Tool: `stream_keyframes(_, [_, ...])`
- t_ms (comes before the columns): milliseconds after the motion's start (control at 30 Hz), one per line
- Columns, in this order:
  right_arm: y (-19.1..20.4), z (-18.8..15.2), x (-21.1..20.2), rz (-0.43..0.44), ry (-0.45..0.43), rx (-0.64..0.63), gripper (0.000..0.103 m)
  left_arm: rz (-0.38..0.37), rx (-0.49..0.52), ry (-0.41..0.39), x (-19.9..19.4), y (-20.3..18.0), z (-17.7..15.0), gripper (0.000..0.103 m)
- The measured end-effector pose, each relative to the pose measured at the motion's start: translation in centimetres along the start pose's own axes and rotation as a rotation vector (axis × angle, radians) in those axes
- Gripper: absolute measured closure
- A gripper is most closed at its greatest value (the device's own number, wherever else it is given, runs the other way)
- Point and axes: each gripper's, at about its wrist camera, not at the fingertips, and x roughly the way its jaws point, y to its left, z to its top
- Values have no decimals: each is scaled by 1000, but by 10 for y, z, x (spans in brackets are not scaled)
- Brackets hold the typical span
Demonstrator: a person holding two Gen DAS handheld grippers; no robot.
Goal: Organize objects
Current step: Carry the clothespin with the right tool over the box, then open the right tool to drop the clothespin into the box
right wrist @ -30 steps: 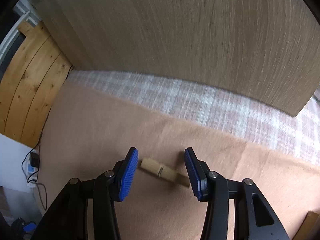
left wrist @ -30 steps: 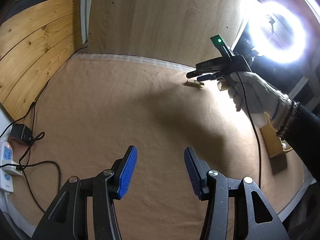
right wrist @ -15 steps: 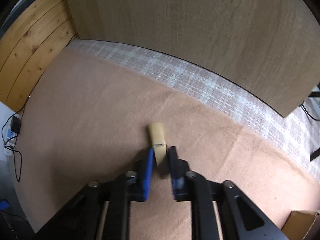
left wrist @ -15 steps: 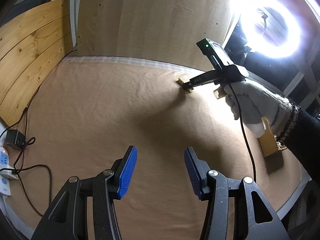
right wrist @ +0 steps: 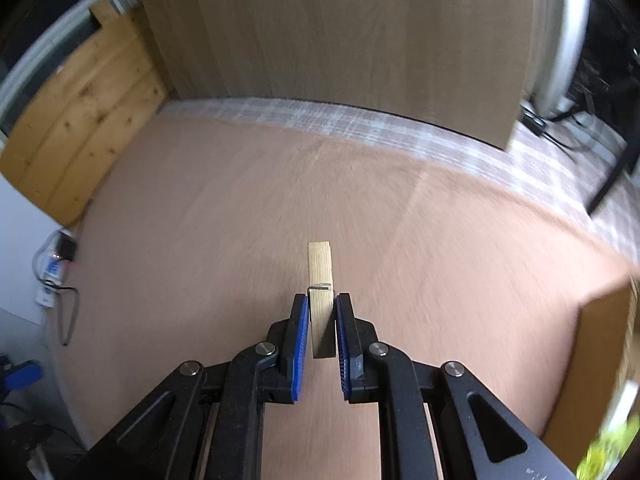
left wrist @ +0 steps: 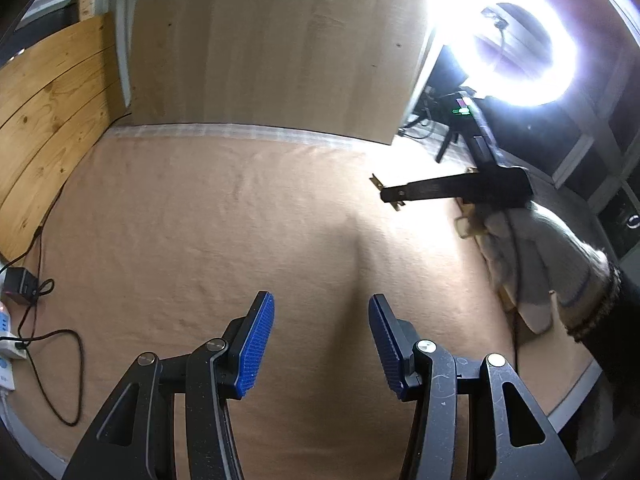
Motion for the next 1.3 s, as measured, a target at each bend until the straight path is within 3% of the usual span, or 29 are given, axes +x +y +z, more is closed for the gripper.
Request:
stream_keyframes(233, [-32, -38, -74, -36, -95, 65, 91, -37, 18, -5, 6, -34, 0, 50])
stream_keyframes(500, [-95, -78, -139, -163, -179, 170, 91, -62, 32, -5, 12, -68, 0, 50])
stream_keyframes(667, [-135, -102, -154, -255, -183, 238, 91, -72, 38, 8, 18, -82, -2, 50])
stream_keyframes(867, [-169, -120, -158, -260, -170, 299, 91, -81, 71, 17, 25, -101, 0, 50])
stream_keyframes(1300, [-180, -144, -180, -289, -191, 345, 91, -95, 108, 28, 30, -114, 4, 50])
